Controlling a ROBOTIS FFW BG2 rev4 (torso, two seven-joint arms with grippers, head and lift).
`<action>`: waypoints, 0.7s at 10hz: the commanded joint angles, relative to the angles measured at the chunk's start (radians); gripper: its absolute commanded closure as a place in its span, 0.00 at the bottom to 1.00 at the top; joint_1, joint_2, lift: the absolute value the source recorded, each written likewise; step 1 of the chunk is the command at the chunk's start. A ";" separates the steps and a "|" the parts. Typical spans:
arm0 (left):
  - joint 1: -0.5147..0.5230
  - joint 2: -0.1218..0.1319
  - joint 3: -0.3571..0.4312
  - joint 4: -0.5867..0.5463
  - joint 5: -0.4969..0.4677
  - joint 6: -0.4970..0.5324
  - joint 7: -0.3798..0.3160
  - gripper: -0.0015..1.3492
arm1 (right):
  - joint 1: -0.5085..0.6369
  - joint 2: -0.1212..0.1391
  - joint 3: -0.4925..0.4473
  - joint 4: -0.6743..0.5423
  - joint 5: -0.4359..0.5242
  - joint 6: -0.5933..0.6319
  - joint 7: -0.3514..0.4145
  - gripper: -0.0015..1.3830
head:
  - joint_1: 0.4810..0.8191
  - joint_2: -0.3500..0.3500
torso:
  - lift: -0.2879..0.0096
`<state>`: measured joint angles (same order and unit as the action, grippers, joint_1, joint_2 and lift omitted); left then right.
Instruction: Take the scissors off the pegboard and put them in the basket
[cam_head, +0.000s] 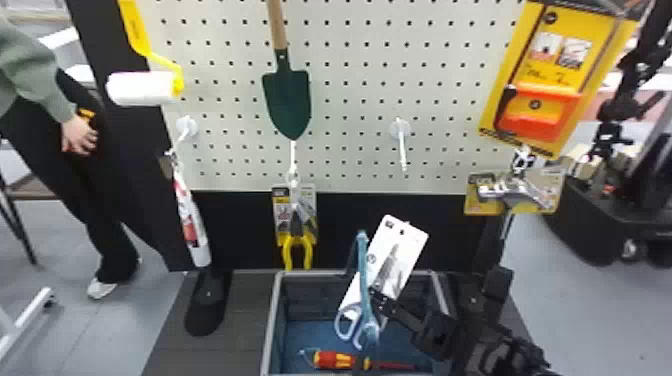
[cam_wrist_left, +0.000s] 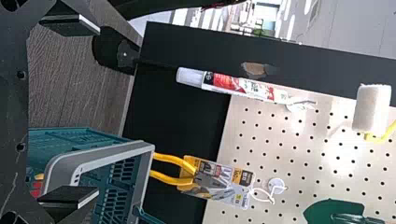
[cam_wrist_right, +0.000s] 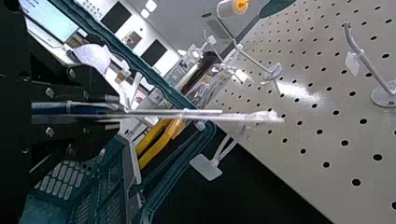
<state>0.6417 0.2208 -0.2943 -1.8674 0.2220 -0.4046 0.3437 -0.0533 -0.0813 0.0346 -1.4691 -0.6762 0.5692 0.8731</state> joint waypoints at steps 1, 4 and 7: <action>-0.001 0.000 0.000 0.001 -0.001 0.000 0.000 0.08 | -0.004 -0.002 0.001 0.005 -0.003 -0.006 0.003 0.45 | 0.20 0.50 | 0.63; -0.001 -0.001 -0.002 0.001 -0.001 0.000 0.000 0.08 | -0.006 -0.002 0.001 0.007 -0.006 -0.018 0.006 0.37 | 0.20 0.50 | 0.63; -0.001 -0.003 -0.002 0.001 -0.001 0.000 0.000 0.08 | -0.006 -0.002 0.001 0.007 -0.011 -0.022 0.006 0.37 | 0.20 0.50 | 0.63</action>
<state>0.6405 0.2182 -0.2961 -1.8666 0.2209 -0.4050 0.3436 -0.0595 -0.0828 0.0353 -1.4616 -0.6870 0.5479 0.8790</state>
